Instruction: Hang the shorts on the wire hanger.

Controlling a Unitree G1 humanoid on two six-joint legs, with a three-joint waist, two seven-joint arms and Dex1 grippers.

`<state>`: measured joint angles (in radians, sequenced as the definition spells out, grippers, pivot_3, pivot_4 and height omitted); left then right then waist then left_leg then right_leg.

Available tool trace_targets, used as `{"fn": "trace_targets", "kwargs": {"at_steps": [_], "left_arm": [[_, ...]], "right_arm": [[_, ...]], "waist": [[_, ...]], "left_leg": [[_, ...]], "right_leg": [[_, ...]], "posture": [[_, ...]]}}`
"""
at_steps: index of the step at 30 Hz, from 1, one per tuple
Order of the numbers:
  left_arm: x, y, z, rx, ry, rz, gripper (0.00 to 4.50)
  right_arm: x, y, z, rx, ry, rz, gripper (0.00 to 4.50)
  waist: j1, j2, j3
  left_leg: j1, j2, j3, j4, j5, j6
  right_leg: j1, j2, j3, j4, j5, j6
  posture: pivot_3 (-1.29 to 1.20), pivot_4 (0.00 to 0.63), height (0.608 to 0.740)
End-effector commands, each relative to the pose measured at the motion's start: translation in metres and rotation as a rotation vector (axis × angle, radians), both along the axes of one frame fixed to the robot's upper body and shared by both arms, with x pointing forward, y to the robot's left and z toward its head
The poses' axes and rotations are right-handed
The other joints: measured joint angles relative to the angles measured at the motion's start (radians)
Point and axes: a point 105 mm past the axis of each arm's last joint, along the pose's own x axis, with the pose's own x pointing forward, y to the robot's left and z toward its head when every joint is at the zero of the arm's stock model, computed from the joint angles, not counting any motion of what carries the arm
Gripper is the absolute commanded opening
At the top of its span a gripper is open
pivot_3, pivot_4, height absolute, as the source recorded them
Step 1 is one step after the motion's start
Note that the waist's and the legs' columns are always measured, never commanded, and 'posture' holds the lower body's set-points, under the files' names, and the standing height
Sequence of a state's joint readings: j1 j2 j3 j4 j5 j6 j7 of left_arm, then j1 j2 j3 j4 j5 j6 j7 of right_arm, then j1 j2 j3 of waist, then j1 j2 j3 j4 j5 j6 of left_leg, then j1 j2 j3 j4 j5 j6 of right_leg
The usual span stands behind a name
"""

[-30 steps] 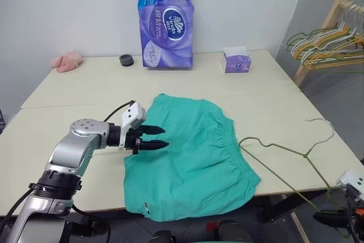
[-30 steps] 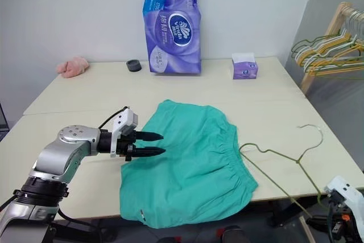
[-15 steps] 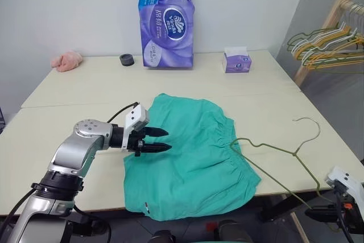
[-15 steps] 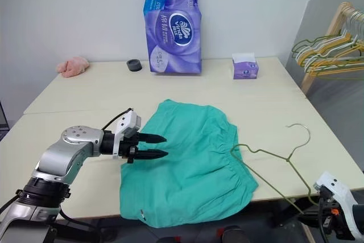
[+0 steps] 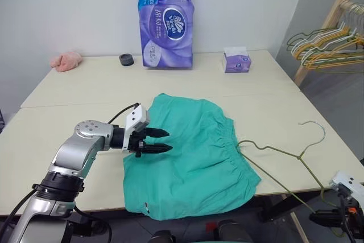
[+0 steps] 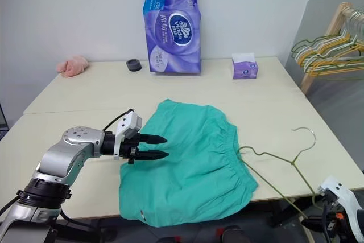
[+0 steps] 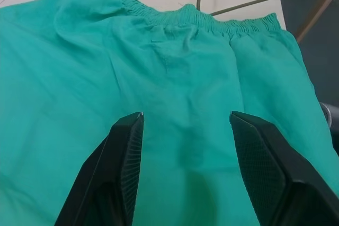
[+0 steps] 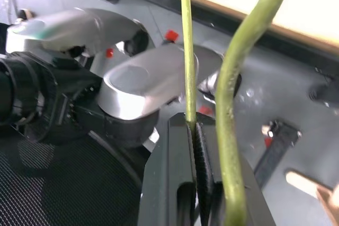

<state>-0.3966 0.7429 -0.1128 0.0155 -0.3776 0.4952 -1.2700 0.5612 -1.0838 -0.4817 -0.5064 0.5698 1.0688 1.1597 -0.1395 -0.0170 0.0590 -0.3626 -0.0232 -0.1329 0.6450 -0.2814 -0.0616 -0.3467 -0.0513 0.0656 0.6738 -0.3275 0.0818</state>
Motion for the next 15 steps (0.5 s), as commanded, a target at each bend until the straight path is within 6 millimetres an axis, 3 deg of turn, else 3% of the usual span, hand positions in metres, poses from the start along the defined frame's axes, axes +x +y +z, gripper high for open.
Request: {"fn": "trace_targets", "kwargs": {"at_steps": [1, 11, 15], "left_arm": [[0.007, 0.001, 0.011, -0.013, -0.052, 0.019, 2.72], [0.020, 0.010, 0.020, -0.036, -0.099, 0.112, 2.72], [0.024, 0.016, 0.025, -0.052, -0.111, 0.150, 2.72]], "right_arm": [[0.010, 0.009, 0.006, 0.036, -0.003, 0.058, 0.00], [0.018, 0.009, -0.006, 0.060, 0.137, 0.057, 0.00], [0.035, 0.008, -0.008, 0.102, 0.167, -0.047, 0.00]], "waist": [[0.000, 0.001, 0.001], [0.001, -0.001, 0.003], [0.000, -0.001, 0.004]], "left_leg": [[0.000, 0.000, 0.000, 0.000, 0.000, 0.000], [0.000, 0.000, -0.001, 0.000, 0.000, 0.000], [0.000, 0.000, -0.001, 0.001, 0.000, 0.000]], "right_leg": [[0.000, 0.000, 0.000, 0.000, 0.000, 0.000], [0.000, 0.000, 0.000, 0.000, 0.001, -0.002], [0.000, 0.000, 0.000, 0.000, 0.002, -0.004]], "posture": [[-0.24, 0.035, 0.740], [-0.22, 0.035, 0.740], [-0.20, 0.037, 0.740]]}}
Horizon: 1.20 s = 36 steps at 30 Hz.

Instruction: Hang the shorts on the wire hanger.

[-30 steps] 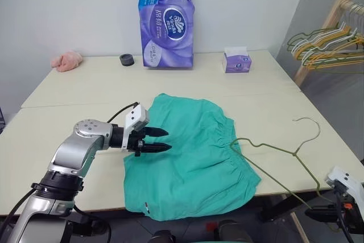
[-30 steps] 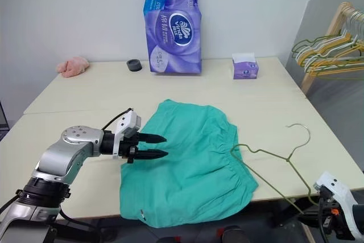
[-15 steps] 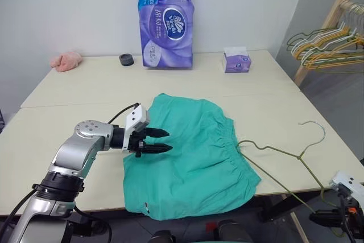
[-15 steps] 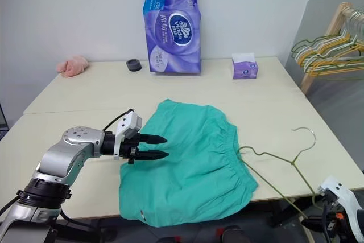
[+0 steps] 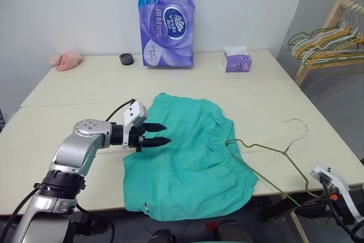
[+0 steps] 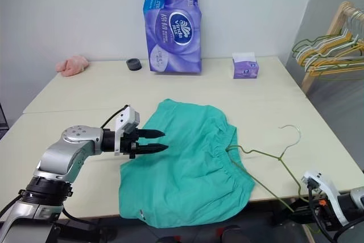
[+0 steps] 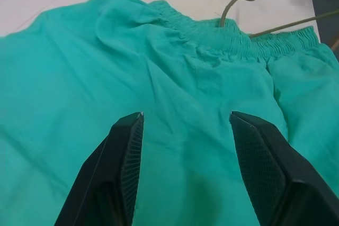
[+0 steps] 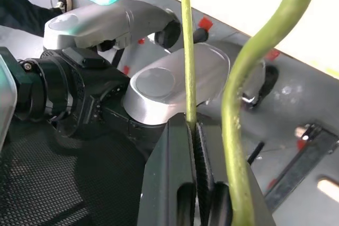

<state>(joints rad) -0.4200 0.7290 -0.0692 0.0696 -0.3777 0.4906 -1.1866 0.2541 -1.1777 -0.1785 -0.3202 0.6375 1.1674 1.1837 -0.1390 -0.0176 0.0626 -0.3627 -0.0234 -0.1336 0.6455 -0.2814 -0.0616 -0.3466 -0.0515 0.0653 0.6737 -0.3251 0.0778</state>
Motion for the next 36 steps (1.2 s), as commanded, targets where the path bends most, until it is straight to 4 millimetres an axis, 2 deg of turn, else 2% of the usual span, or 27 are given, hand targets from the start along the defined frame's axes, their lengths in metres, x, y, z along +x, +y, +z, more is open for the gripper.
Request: {"fn": "trace_targets", "kwargs": {"at_steps": [1, 5, 8, 13, 19, 22, 28, 33, 36], "left_arm": [[0.005, 0.004, 0.019, -0.030, -0.068, 0.020, 2.72], [0.005, 0.003, 0.021, -0.047, -0.068, 0.024, 2.72], [0.006, 0.002, 0.023, -0.057, -0.071, 0.029, 2.72], [0.009, 0.002, 0.025, -0.072, -0.083, 0.049, 2.72], [0.013, 0.004, 0.029, -0.087, -0.099, 0.072, 2.72], [0.014, 0.005, 0.031, -0.094, -0.104, 0.080, 2.72], [0.015, 0.004, 0.034, -0.101, -0.112, 0.079, 2.72], [0.016, 0.006, 0.037, -0.106, -0.126, 0.091, 2.72], [0.019, 0.007, 0.038, -0.119, -0.129, 0.111, 2.72]], "right_arm": [[0.016, 0.000, 0.002, 0.033, 0.021, -0.091, 0.00], [0.030, 0.003, 0.004, 0.065, 0.048, -0.159, 0.00], [0.030, 0.006, 0.004, 0.062, 0.075, -0.152, 0.00], [0.037, 0.029, 0.009, 0.147, 0.109, -0.157, 0.00], [0.043, 0.046, 0.008, 0.185, 0.126, -0.159, 0.00], [0.060, 0.056, 0.008, 0.225, 0.093, -0.179, 0.00], [0.079, 0.074, 0.002, 0.226, 0.067, -0.176, 0.00], [0.107, 0.085, 0.011, 0.260, -0.013, -0.208, 0.00], [0.110, 0.097, 0.018, 0.291, -0.016, -0.183, 0.00]], "waist": [[-0.001, 0.000, 0.002], [0.000, 0.001, 0.004], [0.003, 0.001, 0.005], [0.000, 0.001, 0.004], [0.001, 0.001, 0.004], [-0.001, 0.001, 0.004], [-0.001, 0.001, 0.004], [-0.003, 0.002, 0.003], [-0.003, 0.002, 0.003]], "left_leg": [[0.000, 0.000, 0.000, 0.000, 0.000, 0.000], [0.000, 0.000, 0.000, 0.000, 0.000, 0.000], [-0.001, 0.000, -0.001, 0.000, 0.000, 0.000], [-0.001, 0.000, -0.001, 0.000, 0.000, 0.000], [-0.001, 0.000, -0.001, 0.000, 0.000, 0.000], [-0.001, 0.000, -0.001, 0.000, 0.000, 0.000], [-0.002, 0.000, -0.002, 0.000, 0.000, 0.000], [-0.001, -0.001, -0.002, 0.000, 0.000, 0.000], [-0.002, 0.000, -0.003, 0.000, 0.000, 0.000]], "right_leg": [[0.000, 0.000, 0.000, 0.000, 0.000, 0.000], [-0.001, 0.000, 0.000, 0.000, 0.000, 0.000], [-0.001, -0.001, 0.000, 0.000, 0.000, 0.000], [-0.001, 0.000, 0.000, 0.000, 0.000, 0.000], [-0.002, -0.001, 0.000, 0.001, 0.000, 0.000], [-0.002, -0.001, 0.000, 0.002, 0.000, 0.000], [-0.004, -0.001, 0.001, 0.002, 0.000, 0.000], [-0.005, -0.001, 0.003, 0.005, 0.000, 0.000], [-0.006, -0.002, 0.003, 0.005, 0.000, -0.001]], "posture": [[-0.20, 0.037, 0.740], [-0.20, 0.038, 0.740], [-0.20, 0.038, 0.740], [-0.19, 0.035, 0.740], [-0.18, 0.029, 0.740], [-0.18, 0.027, 0.740], [-0.17, 0.021, 0.740], [-0.15, 0.012, 0.740], [-0.16, 0.008, 0.740]]}}
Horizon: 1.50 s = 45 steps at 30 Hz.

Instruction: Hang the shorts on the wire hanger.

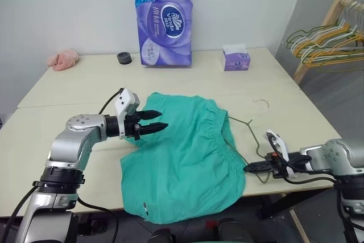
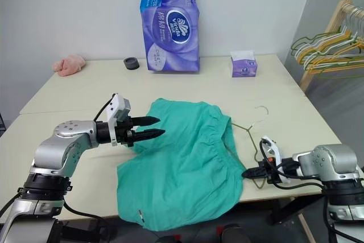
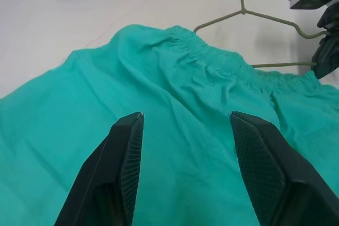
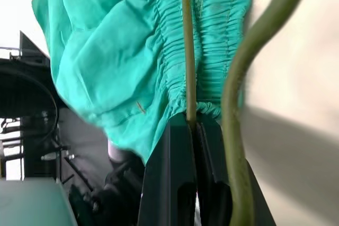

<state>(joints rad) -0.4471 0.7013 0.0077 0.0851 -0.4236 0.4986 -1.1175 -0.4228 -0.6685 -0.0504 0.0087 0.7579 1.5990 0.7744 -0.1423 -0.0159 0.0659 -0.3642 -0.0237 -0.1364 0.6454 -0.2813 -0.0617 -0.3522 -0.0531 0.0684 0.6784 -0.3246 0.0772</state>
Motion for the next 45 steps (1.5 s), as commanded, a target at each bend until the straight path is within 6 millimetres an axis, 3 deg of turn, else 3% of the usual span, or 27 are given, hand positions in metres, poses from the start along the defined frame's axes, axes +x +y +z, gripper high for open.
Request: {"fn": "trace_targets", "kwargs": {"at_steps": [1, 7, 10, 15, 21, 24, 28, 32, 38, 45], "left_arm": [[0.005, 0.001, 0.018, -0.031, -0.064, 0.023, 2.72], [0.014, 0.004, 0.022, -0.057, -0.080, 0.077, 2.72], [0.025, 0.011, 0.031, -0.098, -0.099, 0.143, 3.24], [0.028, 0.014, 0.046, -0.144, -0.120, 0.155, 4.48], [0.024, 0.019, 0.063, -0.087, -0.148, 0.074, 4.48], [0.022, 0.026, 0.069, 0.062, -0.194, -0.005, 4.48], [0.023, 0.031, 0.059, 0.252, -0.216, -0.083, 4.48], [0.019, 0.024, 0.045, 0.351, -0.214, -0.187, 4.48], [-0.011, -0.005, 0.023, 0.344, -0.122, -0.416, 4.48], [-0.020, -0.004, 0.006, 0.375, -0.048, -0.463, 4.48]], "right_arm": [[0.010, 0.011, 0.016, 0.035, -0.060, 0.014, 0.00], [0.024, 0.020, 0.020, 0.046, -0.129, -0.016, 0.00], [0.033, 0.028, 0.025, -0.022, -0.297, 0.025, 0.00], [0.039, 0.045, 0.028, -0.104, -0.497, 0.100, 0.00], [0.040, 0.050, 0.024, -0.284, -0.734, 0.304, 0.00], [0.037, 0.053, 0.025, -0.401, -0.898, 0.478, 0.00], [0.036, 0.058, 0.026, -0.503, -1.058, 0.644, 0.00], [0.036, 0.065, 0.031, -0.516, -1.128, 0.694, 0.00], [0.036, 0.071, 0.033, -0.561, -1.205, 0.767, 0.00], [0.040, 0.073, 0.039, -0.567, -1.237, 0.765, 0.00]], "waist": [[0.000, 0.000, 0.000], [0.000, 0.000, -0.001], [-0.002, 0.000, -0.001], [-0.012, 0.001, -0.001], [-0.017, 0.001, -0.001], [-0.021, 0.001, -0.001], [-0.024, 0.001, -0.001], [-0.023, 0.001, -0.001], [-0.024, 0.001, -0.001], [-0.026, 0.001, -0.001]], "left_leg": [[0.000, 0.000, 0.000, 0.000, 0.000, 0.000], [0.000, 0.000, -0.001, 0.000, 0.000, 0.000], [0.000, 0.000, -0.001, 0.000, 0.000, 0.000], [0.000, 0.000, -0.001, 0.000, 0.000, 0.000], [0.000, 0.000, -0.001, 0.000, 0.000, 0.000], [0.000, 0.000, -0.001, 0.000, 0.000, 0.000], [0.000, -0.001, -0.001, -0.001, 0.000, 0.000], [0.000, 0.000, -0.001, 0.000, 0.000, -0.001], [-0.001, 0.000, -0.001, 0.000, 0.000, 0.000], [0.000, 0.000, -0.001, 0.000, 0.000, 0.000]], "right_leg": [[0.000, 0.000, 0.000, 0.000, 0.000, 0.000], [0.000, 0.000, 0.000, 0.000, 0.000, 0.000], [0.000, 0.000, 0.000, 0.000, 0.000, 0.000], [-0.001, 0.000, 0.000, 0.001, 0.000, 0.000], [-0.001, -0.001, 0.000, 0.000, 0.000, 0.000], [-0.002, 0.000, -0.001, 0.000, 0.000, 0.000], [-0.002, 0.000, -0.001, 0.000, 0.000, 0.000], [-0.002, 0.000, -0.001, 0.000, 0.000, 0.000], [-0.002, 0.000, 0.000, 0.000, 0.000, 0.000], [-0.001, 0.000, -0.001, 0.001, 0.000, 0.000]], "posture": [[-0.16, 0.008, 0.740], [-0.16, 0.007, 0.740], [-0.15, 0.006, 0.740], [-0.16, 0.008, 0.740], [-0.16, 0.007, 0.740], [-0.16, 0.005, 0.740], [-0.15, 0.004, 0.740], [-0.16, 0.005, 0.740], [-0.17, 0.009, 0.740], [-0.17, 0.010, 0.740]]}}
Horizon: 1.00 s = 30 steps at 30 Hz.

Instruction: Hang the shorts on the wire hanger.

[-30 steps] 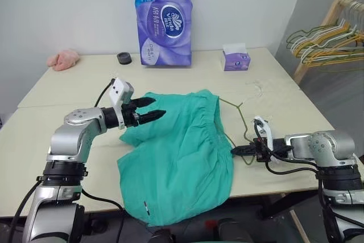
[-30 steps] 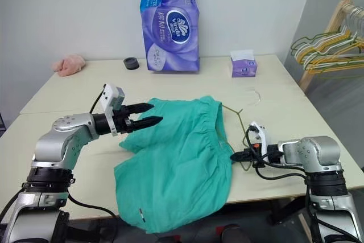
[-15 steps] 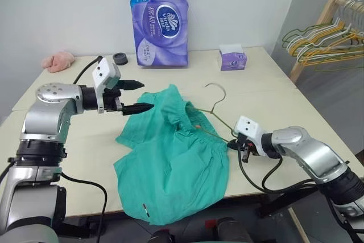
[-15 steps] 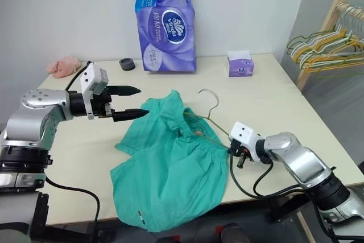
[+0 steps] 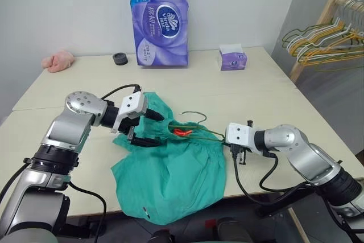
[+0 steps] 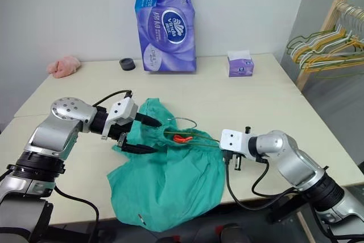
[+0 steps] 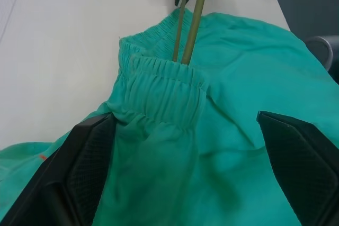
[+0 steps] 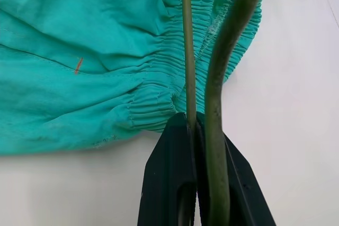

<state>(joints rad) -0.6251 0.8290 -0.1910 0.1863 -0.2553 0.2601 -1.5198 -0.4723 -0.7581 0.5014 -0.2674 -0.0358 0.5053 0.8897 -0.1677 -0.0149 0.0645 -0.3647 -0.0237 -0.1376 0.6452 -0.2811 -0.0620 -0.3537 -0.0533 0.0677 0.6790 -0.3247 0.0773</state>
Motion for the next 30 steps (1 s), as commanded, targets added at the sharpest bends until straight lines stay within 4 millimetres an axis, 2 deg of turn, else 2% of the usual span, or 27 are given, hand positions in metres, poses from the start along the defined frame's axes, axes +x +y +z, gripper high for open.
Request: {"fn": "trace_targets", "kwargs": {"at_steps": [1, 3, 6, 9, 19, 22, 25, 27, 30], "left_arm": [[-0.002, 0.002, -0.007, 0.054, -0.008, -0.015, 4.48], [0.000, 0.003, -0.013, 0.080, -0.020, -0.007, 4.48], [0.001, 0.009, -0.023, 0.126, -0.030, -0.001, 3.93], [0.004, 0.012, -0.029, 0.139, -0.056, 0.011, 3.02], [0.011, 0.005, -0.027, 0.076, -0.079, 0.043, 0.13], [0.011, 0.006, -0.027, 0.070, -0.077, 0.049, 0.05], [0.012, 0.007, -0.027, 0.066, -0.077, 0.054, 0.05], [0.013, 0.007, -0.026, 0.064, -0.081, 0.063, 0.00], [0.014, 0.008, -0.027, 0.063, -0.083, 0.067, 0.00]], "right_arm": [[0.004, 0.008, 0.020, 0.026, -0.076, 0.038, 0.00], [0.004, 0.009, 0.022, 0.028, -0.080, 0.041, 0.00], [0.003, 0.011, 0.025, 0.035, -0.091, 0.052, 0.00], [0.001, 0.013, 0.029, 0.046, -0.097, 0.059, 0.00], [-0.009, 0.021, 0.036, 0.070, -0.131, 0.136, 0.00], [-0.015, 0.016, 0.035, 0.046, -0.116, 0.177, 0.00], [-0.010, 0.006, 0.041, 0.021, -0.159, 0.175, 0.00], [-0.002, -0.014, 0.042, -0.036, -0.176, 0.145, 0.53], [0.002, -0.028, 0.045, -0.063, -0.187, 0.119, 1.41]], "waist": [[0.000, 0.000, 0.000], [0.000, 0.000, 0.000], [0.000, 0.000, 0.000], [0.000, 0.000, 0.000], [-0.001, 0.000, 0.000], [0.000, 0.000, 0.000], [0.000, 0.000, 0.000], [0.000, 0.000, 0.000], [0.000, 0.000, 0.000]], "left_leg": [[0.000, 0.000, 0.000, 0.000, 0.000, 0.000], [0.000, 0.000, 0.000, 0.000, 0.000, 0.000], [0.000, 0.000, 0.000, 0.000, 0.000, 0.000], [0.000, 0.000, -0.001, 0.000, 0.000, 0.000], [0.000, 0.000, -0.001, 0.000, 0.000, 0.000], [0.000, 0.000, -0.001, 0.000, 0.000, 0.000], [0.000, 0.000, -0.001, 0.000, 0.000, 0.000], [0.000, 0.000, -0.001, 0.000, 0.000, 0.000], [0.000, 0.000, -0.001, 0.001, 0.000, 0.000]], "right_leg": [[0.000, 0.000, 0.000, 0.000, 0.000, 0.000], [0.000, 0.000, 0.000, 0.000, 0.000, 0.000], [0.000, 0.000, 0.000, 0.000, 0.000, 0.000], [0.000, 0.000, 0.000, 0.000, 0.000, 0.000], [0.000, 0.000, 0.000, 0.000, 0.000, 0.000], [0.000, 0.000, 0.000, 0.000, 0.000, 0.000], [0.000, -0.001, 0.000, 0.000, 0.000, 0.000], [0.000, -0.001, -0.001, 0.000, 0.000, 0.000], [0.001, -0.001, -0.001, 0.000, 0.000, 0.000]], "posture": [[-0.17, 0.010, 0.740], [-0.17, 0.010, 0.740], [-0.18, 0.012, 0.740], [-0.18, 0.013, 0.740], [-0.18, 0.014, 0.740], [-0.18, 0.015, 0.740], [-0.18, 0.014, 0.740], [-0.18, 0.013, 0.740], [-0.18, 0.013, 0.740]]}}
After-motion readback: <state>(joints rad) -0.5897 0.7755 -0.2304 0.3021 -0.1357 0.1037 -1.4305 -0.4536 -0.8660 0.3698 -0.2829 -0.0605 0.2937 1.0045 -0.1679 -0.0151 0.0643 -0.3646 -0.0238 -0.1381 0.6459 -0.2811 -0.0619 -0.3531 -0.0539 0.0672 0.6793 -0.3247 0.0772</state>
